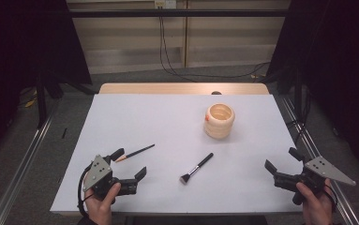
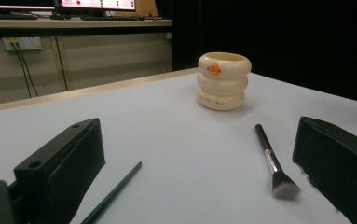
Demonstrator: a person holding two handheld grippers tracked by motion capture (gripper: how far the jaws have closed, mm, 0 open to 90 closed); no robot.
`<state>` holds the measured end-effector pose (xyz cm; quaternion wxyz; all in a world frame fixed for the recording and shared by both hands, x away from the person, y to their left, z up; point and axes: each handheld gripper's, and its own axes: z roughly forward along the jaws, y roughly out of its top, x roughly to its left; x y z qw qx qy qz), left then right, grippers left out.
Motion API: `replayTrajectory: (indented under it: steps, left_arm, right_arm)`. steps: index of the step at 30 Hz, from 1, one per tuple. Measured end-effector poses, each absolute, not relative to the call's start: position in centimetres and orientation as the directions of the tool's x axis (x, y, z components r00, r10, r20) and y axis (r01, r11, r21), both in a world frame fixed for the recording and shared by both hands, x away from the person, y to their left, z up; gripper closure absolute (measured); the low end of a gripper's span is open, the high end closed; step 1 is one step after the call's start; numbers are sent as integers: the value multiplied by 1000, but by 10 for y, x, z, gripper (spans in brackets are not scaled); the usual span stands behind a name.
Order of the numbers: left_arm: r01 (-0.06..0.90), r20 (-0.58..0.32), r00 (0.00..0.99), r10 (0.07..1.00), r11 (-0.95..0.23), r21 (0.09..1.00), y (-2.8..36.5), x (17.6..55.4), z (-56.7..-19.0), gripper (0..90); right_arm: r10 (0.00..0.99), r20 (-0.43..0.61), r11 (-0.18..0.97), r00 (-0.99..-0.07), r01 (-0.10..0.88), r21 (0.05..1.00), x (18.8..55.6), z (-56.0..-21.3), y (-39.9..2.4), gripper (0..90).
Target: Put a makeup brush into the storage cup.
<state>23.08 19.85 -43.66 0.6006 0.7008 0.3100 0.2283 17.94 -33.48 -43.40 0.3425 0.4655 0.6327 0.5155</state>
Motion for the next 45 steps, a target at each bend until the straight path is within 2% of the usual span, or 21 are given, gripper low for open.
replayTrajectory:
  steps: [15,22,25,45]
  left_arm:
    - [186,-69,697,714,-88,979,202,235,-439,19]
    - [168,-59,708,704,-86,982,204,231,-436,19]
    - [186,-91,715,693,-63,981,205,231,-435,19]
    - [131,-33,741,671,-95,987,201,255,-411,19]
  right_arm:
    - [933,40,44,-357,223,974,180,-436,-334,20]
    - [930,32,51,-366,214,976,180,-436,-333,20]
    - [928,43,43,-370,221,974,179,-435,-332,17]
    - [920,45,45,-390,217,975,181,-436,-332,17]
